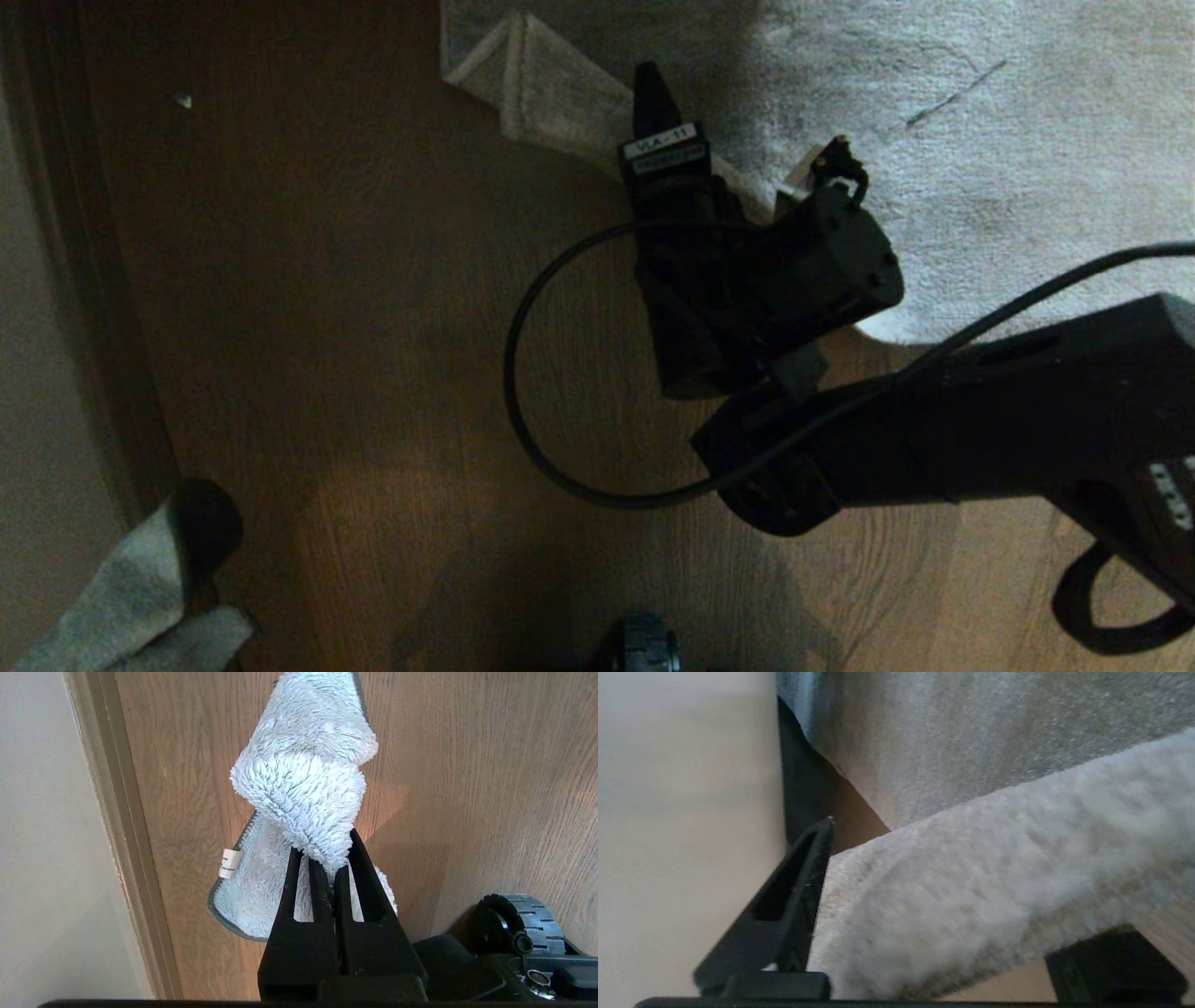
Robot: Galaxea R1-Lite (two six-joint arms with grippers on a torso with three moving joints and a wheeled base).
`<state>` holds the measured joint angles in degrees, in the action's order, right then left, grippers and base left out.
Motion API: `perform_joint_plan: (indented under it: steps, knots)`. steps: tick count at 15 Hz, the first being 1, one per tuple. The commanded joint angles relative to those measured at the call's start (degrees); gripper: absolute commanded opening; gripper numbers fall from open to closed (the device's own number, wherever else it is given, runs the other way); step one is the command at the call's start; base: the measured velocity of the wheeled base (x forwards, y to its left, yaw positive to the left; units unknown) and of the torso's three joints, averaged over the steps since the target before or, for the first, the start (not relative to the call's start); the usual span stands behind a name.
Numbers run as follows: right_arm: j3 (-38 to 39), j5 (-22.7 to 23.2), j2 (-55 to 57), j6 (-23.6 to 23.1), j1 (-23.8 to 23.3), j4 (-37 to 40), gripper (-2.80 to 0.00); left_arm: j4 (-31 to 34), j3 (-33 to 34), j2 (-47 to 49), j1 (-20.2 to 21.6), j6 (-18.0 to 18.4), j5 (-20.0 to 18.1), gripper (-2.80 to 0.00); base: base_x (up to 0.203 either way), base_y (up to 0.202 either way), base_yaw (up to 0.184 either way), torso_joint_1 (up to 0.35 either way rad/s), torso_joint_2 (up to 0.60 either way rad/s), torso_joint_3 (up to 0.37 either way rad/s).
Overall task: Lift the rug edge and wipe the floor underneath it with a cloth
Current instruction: Lay down the carpet
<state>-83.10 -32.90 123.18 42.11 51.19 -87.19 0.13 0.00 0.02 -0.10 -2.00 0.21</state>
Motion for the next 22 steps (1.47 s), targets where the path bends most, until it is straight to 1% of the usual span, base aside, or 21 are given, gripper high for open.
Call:
perform_joint_plan:
  steps: [1,3,5,11,15,20,22]
  knots:
    - [1.40,-0.06,-1.51,0.48,0.97,-2.77,0.00,-0.05,0.00,-0.02,0.01,-0.02,0.06,-2.80,0.000,0.000,0.000,0.000,0.00,0.000]
    - [1.90,0.03,-2.22,1.31,3.02,-2.77,0.00,-0.02,0.00,-0.02,0.01,-0.02,0.06,-2.80,0.000,0.000,0.000,0.000,0.00,0.000]
    - [2.18,0.22,-2.66,2.12,6.02,-2.77,0.00,0.04,0.00,-0.02,0.01,-0.02,0.06,-2.80,0.000,0.000,0.000,0.000,0.00,0.000]
    - [2.62,0.38,-2.40,2.12,13.52,-2.77,0.00,-0.04,0.00,-0.02,0.01,-0.02,0.06,-2.80,0.000,0.000,0.000,0.000,0.00,0.000]
    - [4.06,0.32,-1.72,2.01,16.80,-2.77,0.00,-0.02,0.00,-0.02,0.01,-0.02,0.06,-2.80,0.000,0.000,0.000,0.000,0.00,0.000]
    - [7.86,0.21,-1.29,2.01,18.64,-2.77,0.00,-0.05,0.00,-0.02,0.01,-0.02,0.06,-2.80,0.000,0.000,0.000,0.000,0.00,0.000]
    - [9.56,0.16,-0.56,2.01,20.28,-2.77,0.00,-0.05,0.00,-0.02,0.01,-0.02,0.06,-2.80,0.000,0.000,0.000,0.000,0.00,0.000]
